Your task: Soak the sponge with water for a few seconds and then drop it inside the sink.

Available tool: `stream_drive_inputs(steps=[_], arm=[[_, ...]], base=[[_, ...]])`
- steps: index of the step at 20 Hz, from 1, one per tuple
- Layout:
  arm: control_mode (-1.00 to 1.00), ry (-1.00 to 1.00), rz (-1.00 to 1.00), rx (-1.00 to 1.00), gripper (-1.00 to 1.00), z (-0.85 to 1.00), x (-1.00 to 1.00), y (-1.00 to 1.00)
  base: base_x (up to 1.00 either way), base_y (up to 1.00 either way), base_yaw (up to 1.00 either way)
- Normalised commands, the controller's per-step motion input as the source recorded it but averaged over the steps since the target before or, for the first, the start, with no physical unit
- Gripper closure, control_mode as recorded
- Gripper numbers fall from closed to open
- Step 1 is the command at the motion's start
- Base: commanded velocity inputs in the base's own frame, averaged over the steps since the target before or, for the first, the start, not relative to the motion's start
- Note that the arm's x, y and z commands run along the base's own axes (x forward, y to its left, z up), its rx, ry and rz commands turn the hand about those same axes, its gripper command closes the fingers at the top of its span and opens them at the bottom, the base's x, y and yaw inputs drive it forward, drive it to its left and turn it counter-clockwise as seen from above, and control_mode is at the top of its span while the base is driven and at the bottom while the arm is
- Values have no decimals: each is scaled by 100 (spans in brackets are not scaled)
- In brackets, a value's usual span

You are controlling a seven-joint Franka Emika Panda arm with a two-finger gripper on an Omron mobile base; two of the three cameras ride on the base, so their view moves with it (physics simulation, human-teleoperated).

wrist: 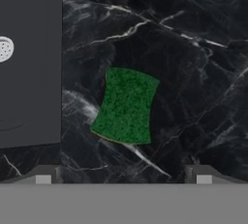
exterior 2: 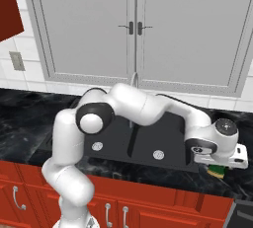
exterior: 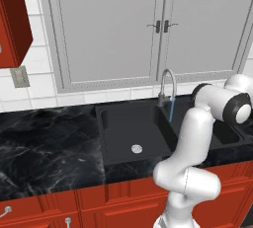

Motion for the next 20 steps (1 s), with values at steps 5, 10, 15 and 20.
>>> stream_drive_inputs(steps=[5, 10, 15, 20], arm=[[-100, 0, 0, 2, -100, 0, 16, 0], [-100, 0, -9, 4, -100, 0, 29, -1], [-100, 3, -15, 5, -100, -3, 28, -2], [-100, 1, -7, 5, -100, -11, 17, -13]], base=[[0, 0, 0], [0, 0, 0], [0, 0, 0], [0, 0, 0]])
